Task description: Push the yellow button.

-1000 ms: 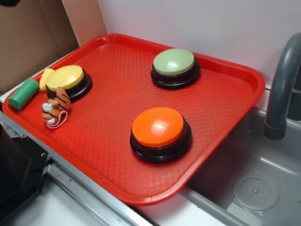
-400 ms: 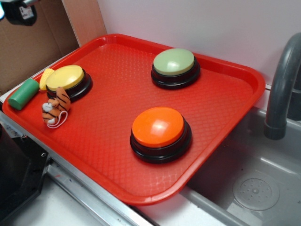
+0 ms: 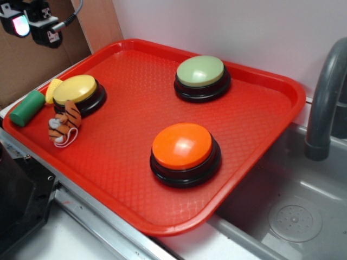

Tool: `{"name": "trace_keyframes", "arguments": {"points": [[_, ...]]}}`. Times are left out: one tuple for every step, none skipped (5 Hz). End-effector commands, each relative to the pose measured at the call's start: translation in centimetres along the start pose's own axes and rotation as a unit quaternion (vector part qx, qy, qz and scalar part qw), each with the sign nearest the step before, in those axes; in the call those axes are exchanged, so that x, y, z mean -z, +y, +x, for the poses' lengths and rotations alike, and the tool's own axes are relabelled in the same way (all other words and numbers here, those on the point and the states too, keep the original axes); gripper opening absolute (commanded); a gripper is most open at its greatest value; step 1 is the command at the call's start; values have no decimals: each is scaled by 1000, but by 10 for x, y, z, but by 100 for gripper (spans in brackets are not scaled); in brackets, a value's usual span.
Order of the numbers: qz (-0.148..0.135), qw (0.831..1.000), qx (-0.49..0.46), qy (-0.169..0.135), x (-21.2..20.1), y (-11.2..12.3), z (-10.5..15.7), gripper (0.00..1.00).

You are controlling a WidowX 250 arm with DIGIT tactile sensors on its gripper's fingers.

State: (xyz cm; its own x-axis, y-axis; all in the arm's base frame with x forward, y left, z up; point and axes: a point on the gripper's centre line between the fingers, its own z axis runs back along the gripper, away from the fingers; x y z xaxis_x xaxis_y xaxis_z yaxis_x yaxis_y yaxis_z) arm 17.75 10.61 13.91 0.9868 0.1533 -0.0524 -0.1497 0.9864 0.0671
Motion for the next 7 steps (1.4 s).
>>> {"name": "trace_keyframes", "arguments": {"points": [[8,1000,5,-23,-14,3,7,100],[43,998,33,-28,23,-7,29,100],[54,995,65,-51,42,-11,39,100],[34,995,73,-50,59,-8,41,100],[40,996,74,-40,70,-2,40,100],[25,997,73,-24,85,5,40,100],[6,997,71,-3,92,10,42,100]]}}
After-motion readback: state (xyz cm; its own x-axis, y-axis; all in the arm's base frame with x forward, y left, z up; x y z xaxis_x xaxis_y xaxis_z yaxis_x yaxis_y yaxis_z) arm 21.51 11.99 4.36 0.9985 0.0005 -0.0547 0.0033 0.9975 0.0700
